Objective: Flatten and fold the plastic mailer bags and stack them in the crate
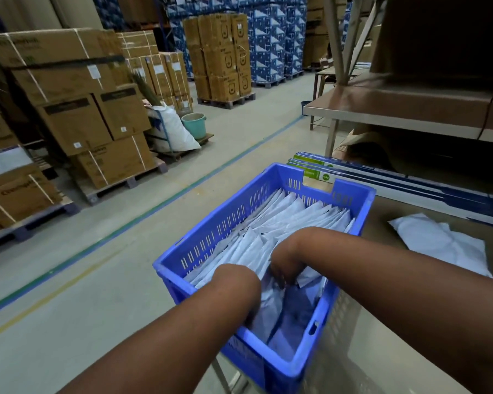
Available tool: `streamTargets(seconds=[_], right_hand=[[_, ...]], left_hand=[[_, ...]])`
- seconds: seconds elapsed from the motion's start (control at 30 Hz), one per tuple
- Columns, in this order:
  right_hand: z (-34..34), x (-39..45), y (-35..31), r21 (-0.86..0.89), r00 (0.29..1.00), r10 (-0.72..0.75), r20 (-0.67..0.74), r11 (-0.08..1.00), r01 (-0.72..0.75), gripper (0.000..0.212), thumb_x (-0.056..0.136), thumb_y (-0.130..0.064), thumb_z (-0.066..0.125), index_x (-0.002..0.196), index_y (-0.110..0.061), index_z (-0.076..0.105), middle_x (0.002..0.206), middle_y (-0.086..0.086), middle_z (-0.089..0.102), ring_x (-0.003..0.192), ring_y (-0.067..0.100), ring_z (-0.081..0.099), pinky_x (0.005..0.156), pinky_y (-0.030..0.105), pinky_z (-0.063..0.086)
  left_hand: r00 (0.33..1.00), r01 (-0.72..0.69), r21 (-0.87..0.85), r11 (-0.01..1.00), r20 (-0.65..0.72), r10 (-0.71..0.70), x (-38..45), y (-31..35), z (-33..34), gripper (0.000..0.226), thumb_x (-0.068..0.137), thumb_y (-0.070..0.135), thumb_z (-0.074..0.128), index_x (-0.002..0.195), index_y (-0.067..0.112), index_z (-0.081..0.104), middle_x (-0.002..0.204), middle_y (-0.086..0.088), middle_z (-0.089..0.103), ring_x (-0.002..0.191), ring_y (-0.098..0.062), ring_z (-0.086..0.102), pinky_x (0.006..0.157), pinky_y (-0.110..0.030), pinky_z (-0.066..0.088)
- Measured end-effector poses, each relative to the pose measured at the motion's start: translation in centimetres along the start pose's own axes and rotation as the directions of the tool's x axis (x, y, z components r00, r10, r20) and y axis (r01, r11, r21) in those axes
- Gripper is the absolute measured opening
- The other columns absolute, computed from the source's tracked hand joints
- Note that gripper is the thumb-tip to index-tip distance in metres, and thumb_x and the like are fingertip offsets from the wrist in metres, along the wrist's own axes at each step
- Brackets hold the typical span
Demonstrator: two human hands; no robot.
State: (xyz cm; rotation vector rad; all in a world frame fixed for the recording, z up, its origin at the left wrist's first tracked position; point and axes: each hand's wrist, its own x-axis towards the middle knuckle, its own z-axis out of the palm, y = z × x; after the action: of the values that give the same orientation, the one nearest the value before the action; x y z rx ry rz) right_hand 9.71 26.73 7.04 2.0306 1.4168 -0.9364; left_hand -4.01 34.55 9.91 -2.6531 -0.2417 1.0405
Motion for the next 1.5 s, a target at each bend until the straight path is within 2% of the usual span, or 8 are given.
streamTargets(seconds=[0.13, 0.27, 0.57, 0.7, 0.83, 0.97, 1.33, 1.5], right_hand=[[0.6, -1.5, 1.8, -0.067, 0.999, 0.004, -0.051, 0.998, -0.007, 0.034, 0.090, -0.020, 0.079, 0.125, -0.023, 0.078, 0.128, -0.001, 0.072, 0.113, 0.021, 0.065, 0.083, 0.025, 0.040], [1.0, -2.6, 3.0, 0.091, 0.990, 0.037, -0.135, 0.996, -0.025, 0.022, 0.092, -0.021, 0.076, 0.113, -0.022, 0.083, 0.114, -0.003, 0.077, 0.099, 0.018, 0.067, 0.091, 0.033, 0.053], [1.4, -3.3, 3.7, 0.145, 0.974, 0.110, -0.198, 0.986, -0.082, 0.029, 0.090, -0.026, 0.072, 0.119, -0.033, 0.077, 0.113, -0.008, 0.076, 0.103, 0.020, 0.069, 0.097, 0.040, 0.056], [0.8, -5.9, 3.6, 0.217, 0.950, 0.137, -0.282, 0.973, -0.076, 0.027, 0.092, -0.030, 0.070, 0.117, -0.038, 0.077, 0.110, -0.013, 0.076, 0.100, 0.016, 0.069, 0.096, 0.038, 0.057], [0.6, -9.9, 3.2, 0.269, 0.922, 0.137, -0.363, 0.962, -0.037, 0.027, 0.095, -0.041, 0.066, 0.121, -0.047, 0.071, 0.107, -0.025, 0.072, 0.098, 0.007, 0.069, 0.097, 0.035, 0.056], [1.3, -15.0, 2.8, 0.249, 0.868, 0.157, -0.471, 0.968, -0.039, 0.031, 0.098, -0.048, 0.060, 0.129, -0.049, 0.066, 0.122, -0.026, 0.070, 0.111, -0.001, 0.064, 0.102, 0.034, 0.052], [9.8, -28.3, 4.8, 0.248, 0.781, 0.375, -0.500, 0.926, -0.285, 0.033, 0.093, -0.046, 0.055, 0.125, -0.045, 0.059, 0.118, -0.010, 0.071, 0.109, 0.022, 0.066, 0.089, 0.038, 0.054], [18.0, -31.8, 6.1, 0.368, 0.685, 0.545, -0.483, 0.837, -0.406, 0.070, 0.097, -0.055, 0.061, 0.159, -0.049, 0.028, 0.162, -0.008, 0.038, 0.146, 0.024, 0.040, 0.111, 0.049, 0.045]], left_hand=[[0.999, -0.047, 0.017, 0.999, -0.028, 0.047, 1.3, -1.9, -0.3, 0.040, 0.081, 0.055, 0.085, 0.076, 0.022, 0.065, 0.074, 0.005, 0.064, 0.086, -0.026, 0.068, 0.087, -0.040, 0.057], [0.989, -0.138, -0.084, 0.987, 0.034, 0.141, 2.8, -3.2, 0.8, 0.045, 0.087, 0.042, 0.083, 0.056, 0.014, 0.068, 0.051, 0.005, 0.067, 0.062, -0.021, 0.068, 0.094, -0.043, 0.062], [0.984, -0.121, -0.236, 0.964, 0.102, 0.149, 2.3, -4.3, -0.5, 0.035, 0.081, 0.045, 0.084, 0.063, 0.016, 0.077, 0.064, 0.002, 0.075, 0.061, -0.019, 0.067, 0.090, -0.038, 0.061], [0.984, -0.169, -0.247, 0.954, -0.101, 0.148, 1.6, -3.9, -1.5, 0.043, 0.080, 0.055, 0.085, 0.073, 0.013, 0.075, 0.059, 0.005, 0.072, 0.065, -0.019, 0.071, 0.082, -0.037, 0.063], [0.876, -0.313, -0.278, 0.908, -0.453, 0.163, 0.0, -3.3, -2.9, 0.043, 0.083, 0.061, 0.080, 0.093, 0.019, 0.073, 0.088, 0.002, 0.072, 0.086, -0.022, 0.067, 0.065, -0.033, 0.049], [0.783, -0.443, -0.364, 0.819, -0.603, 0.155, -2.5, -2.3, -4.8, 0.034, 0.082, 0.057, 0.081, 0.087, 0.026, 0.069, 0.083, 0.008, 0.069, 0.080, -0.014, 0.063, 0.066, -0.033, 0.052], [0.577, -0.642, -0.138, 0.754, -0.735, 0.357, -7.0, 8.4, -13.0, 0.024, 0.085, 0.045, 0.080, 0.087, 0.024, 0.070, 0.081, 0.008, 0.070, 0.079, -0.010, 0.064, 0.071, -0.032, 0.053], [0.478, -0.667, 0.071, 0.742, -0.723, 0.499, -5.0, 16.6, -14.0, 0.049, 0.082, 0.055, 0.075, 0.124, 0.032, 0.063, 0.121, 0.005, 0.065, 0.115, -0.020, 0.061, 0.096, -0.037, 0.053]])
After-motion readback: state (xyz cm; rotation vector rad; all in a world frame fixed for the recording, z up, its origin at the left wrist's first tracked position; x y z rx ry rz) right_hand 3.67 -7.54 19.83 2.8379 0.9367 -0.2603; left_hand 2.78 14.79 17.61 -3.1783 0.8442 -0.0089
